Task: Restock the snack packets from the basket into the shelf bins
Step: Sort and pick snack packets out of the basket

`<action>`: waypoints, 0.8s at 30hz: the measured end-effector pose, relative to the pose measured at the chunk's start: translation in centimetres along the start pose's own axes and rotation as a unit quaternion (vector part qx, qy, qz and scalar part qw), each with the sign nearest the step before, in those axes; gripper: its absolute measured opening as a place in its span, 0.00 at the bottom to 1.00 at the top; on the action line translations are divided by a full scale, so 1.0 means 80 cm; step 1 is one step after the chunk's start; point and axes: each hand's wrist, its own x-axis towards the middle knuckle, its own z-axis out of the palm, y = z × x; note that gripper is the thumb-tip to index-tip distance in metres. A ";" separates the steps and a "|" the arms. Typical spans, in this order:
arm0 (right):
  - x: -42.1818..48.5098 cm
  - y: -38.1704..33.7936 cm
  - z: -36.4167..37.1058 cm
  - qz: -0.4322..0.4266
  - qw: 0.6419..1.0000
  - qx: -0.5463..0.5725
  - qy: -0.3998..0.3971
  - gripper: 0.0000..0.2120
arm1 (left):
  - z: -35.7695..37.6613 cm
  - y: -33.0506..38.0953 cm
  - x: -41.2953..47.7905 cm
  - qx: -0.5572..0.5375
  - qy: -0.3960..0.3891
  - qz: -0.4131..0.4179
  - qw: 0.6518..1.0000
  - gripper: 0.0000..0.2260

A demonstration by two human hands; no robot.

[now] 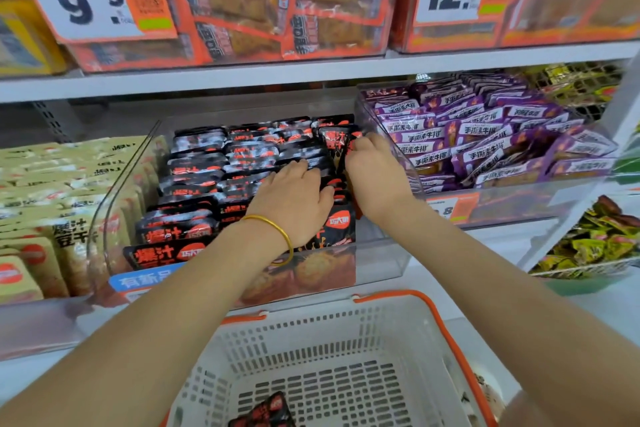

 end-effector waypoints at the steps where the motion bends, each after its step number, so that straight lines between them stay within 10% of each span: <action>1: 0.000 -0.001 0.001 -0.011 1.000 -0.020 -0.005 0.12 | 0.000 0.000 0.000 0.001 0.001 0.001 1.000 0.23; 11: 0.025 0.006 0.022 0.030 0.974 0.060 -0.216 0.16 | 0.000 0.000 -0.002 0.007 -0.001 0.004 1.000 0.24; 24: 0.037 0.012 0.030 0.168 0.904 0.369 -0.135 0.18 | 0.004 -0.001 -0.005 0.019 0.079 0.030 0.996 0.21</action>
